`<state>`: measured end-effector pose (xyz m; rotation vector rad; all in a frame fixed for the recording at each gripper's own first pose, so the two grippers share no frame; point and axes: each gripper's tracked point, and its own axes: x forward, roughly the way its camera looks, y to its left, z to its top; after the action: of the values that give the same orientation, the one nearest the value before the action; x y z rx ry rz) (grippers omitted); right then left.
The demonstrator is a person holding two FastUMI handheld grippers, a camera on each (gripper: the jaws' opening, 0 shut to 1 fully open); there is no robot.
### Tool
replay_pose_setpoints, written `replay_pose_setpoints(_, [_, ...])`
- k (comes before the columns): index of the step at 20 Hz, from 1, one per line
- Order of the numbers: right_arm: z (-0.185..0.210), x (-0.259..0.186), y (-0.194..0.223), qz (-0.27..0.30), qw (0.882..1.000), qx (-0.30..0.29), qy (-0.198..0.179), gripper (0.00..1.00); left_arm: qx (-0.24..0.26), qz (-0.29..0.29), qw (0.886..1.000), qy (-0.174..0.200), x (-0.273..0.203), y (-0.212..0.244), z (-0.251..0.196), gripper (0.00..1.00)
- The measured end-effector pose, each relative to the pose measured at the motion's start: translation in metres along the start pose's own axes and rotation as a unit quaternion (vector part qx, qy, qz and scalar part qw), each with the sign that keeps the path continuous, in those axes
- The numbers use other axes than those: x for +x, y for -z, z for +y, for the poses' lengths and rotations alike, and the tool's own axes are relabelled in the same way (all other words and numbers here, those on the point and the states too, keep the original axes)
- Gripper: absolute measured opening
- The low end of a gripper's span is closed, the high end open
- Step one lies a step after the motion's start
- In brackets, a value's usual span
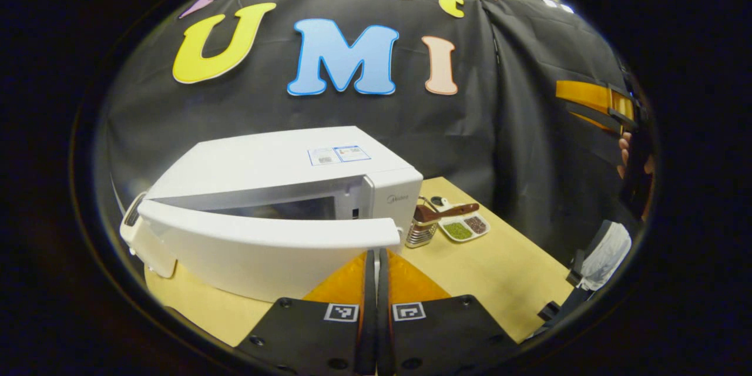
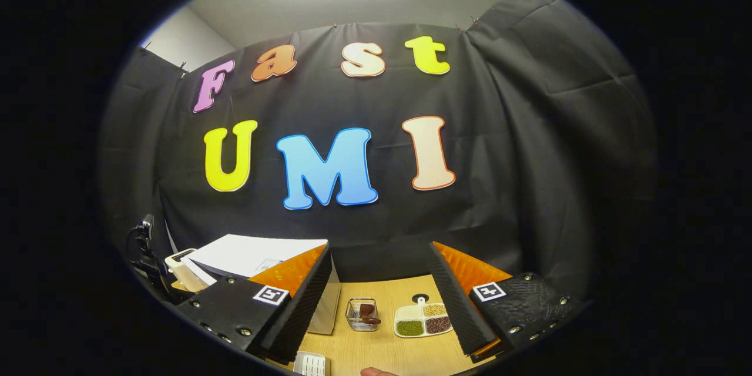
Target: Open the microwave oven with the left hand, put the food in, and close the microwave oven.
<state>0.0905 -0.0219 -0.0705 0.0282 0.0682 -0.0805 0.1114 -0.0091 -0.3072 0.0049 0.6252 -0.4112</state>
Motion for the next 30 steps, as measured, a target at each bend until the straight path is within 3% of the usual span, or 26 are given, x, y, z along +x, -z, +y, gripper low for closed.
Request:
replay_pose_setpoints(13, [-0.002,0.000,0.002,0.005,1.000,-0.009,-0.007,0.98,-0.013,-0.017,0.999,-0.033,0.062,-0.029,0.017,0.07])
replay_pose_setpoints(25, [-0.024,0.011,0.004,0.011,1.000,0.010,-0.026,0.98,0.008,-0.026,0.999,-0.037,0.069,-0.033,0.013,0.07])
replay_pose_setpoints(26, [-0.025,0.011,0.003,0.011,1.000,0.009,-0.026,0.98,0.014,-0.033,0.997,-0.071,0.071,-0.037,0.026,0.07])
replay_pose_setpoints(27, [-0.026,0.011,0.002,0.010,1.000,0.009,-0.028,0.98,0.000,-0.016,0.999,-0.052,0.070,-0.032,0.023,0.07])
replay_pose_setpoints(30, [-0.028,0.010,0.001,0.011,0.999,0.009,-0.032,0.98,-0.002,-0.021,0.999,-0.048,0.070,-0.028,0.024,0.07])
